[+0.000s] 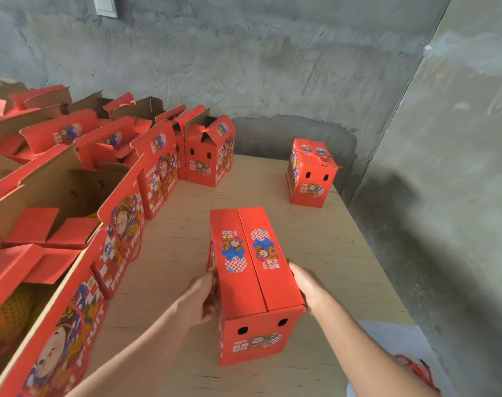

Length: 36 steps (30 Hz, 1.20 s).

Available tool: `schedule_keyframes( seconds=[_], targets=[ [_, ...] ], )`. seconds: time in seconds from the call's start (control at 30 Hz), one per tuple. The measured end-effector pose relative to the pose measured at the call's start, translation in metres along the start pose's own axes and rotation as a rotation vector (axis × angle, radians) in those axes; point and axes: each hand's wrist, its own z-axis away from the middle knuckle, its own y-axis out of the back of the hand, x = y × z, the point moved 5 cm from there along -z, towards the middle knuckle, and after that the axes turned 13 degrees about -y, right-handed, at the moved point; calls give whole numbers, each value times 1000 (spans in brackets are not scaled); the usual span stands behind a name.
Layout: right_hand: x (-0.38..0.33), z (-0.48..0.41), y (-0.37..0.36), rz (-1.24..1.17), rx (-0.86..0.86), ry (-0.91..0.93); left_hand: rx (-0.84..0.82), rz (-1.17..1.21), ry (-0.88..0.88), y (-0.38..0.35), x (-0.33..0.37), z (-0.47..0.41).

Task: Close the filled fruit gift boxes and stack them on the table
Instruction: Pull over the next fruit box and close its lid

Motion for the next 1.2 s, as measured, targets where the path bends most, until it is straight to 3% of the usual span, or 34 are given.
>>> schedule_keyframes(
  seconds=[0.07,0.2,0.3,0.4,0.47,0.57,0.67,0.73,0.77,0.83,0.9,0.93,1.03,1.2],
  targets=[
    [-16,-9,2,-108,103,81,-43,50,75,1,-5,-2],
    [-54,7,-2,-52,222,364,-81,62,182,0,-33,0],
    [-89,45,-26,155,129,678,-24,242,159,-4,-41,-4],
    [-113,80,-57,297,-38,836,105,311,63,2,-25,-7],
    [-120,88,-69,383,-79,823,140,435,-24,3,0,-4],
    [-113,91,-75,405,-207,640,165,706,-229,9,57,6],
    [-112,88,-76,334,-202,513,17,874,-455,11,131,30],
    [-115,88,-80,284,-206,454,-82,709,-672,8,176,54],
    [-114,90,-85,256,-260,412,-83,495,-838,6,193,66],
    [-112,95,-92,181,-398,331,21,-160,-1219,2,209,91],
    [-116,98,-88,84,-413,260,70,-679,-1465,-5,200,95],
    [-121,98,-83,45,-384,230,125,-788,-1474,0,192,89],
    [-141,99,-63,10,-272,242,312,-739,-1236,23,165,66],
    [-160,116,-63,178,-137,374,60,-855,-1167,3,113,49]
  ],
)
